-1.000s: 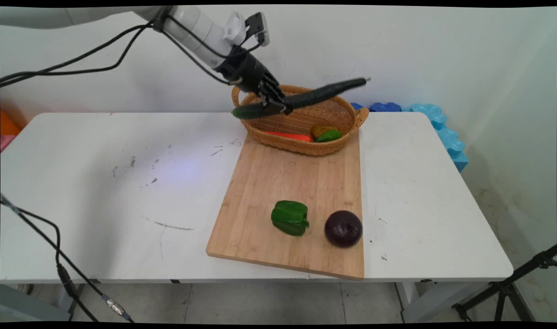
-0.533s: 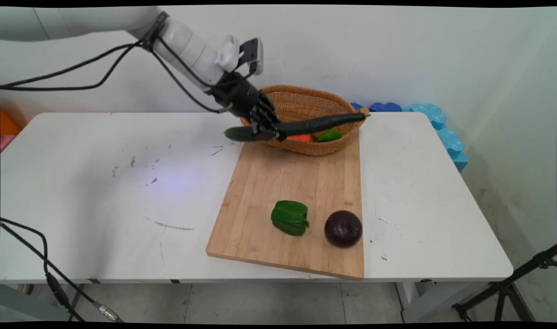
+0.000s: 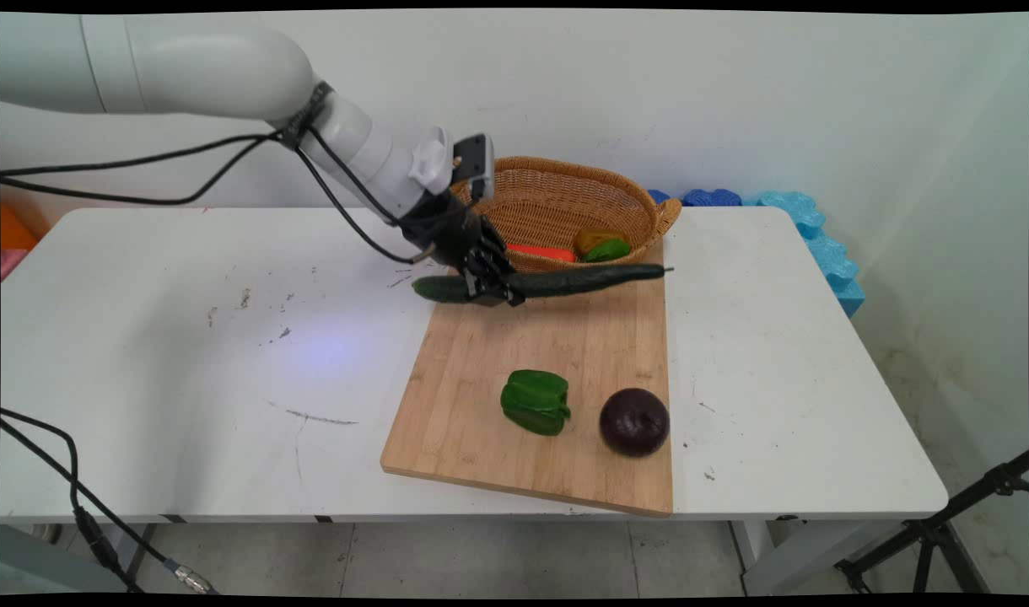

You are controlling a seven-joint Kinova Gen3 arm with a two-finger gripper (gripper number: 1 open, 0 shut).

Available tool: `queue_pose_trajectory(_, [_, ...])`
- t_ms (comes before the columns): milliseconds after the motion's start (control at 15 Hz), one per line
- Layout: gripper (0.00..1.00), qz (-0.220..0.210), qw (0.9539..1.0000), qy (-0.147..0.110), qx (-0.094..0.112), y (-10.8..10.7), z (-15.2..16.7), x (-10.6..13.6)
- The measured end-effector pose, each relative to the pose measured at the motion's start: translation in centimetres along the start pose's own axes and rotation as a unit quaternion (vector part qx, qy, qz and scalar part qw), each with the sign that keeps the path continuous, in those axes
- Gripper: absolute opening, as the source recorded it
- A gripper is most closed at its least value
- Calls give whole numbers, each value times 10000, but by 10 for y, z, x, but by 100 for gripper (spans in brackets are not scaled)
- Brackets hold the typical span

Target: Place the picked object on the cutting board

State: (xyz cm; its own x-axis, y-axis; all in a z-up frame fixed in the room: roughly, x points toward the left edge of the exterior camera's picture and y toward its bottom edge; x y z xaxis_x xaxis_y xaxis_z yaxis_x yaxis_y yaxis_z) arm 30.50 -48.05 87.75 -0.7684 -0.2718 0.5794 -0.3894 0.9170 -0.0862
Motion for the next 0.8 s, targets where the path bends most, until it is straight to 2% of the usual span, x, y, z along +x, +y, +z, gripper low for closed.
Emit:
queue_pose_trajectory(667, [0,-25,9997,-217,-64,13,47,-20])
queue_pose_trajectory(733, [100,-36,9997,-234,-51,14,49,-24])
queue_pose_trajectory(800, [100,-27,9997,-250,-51,15,51,-26])
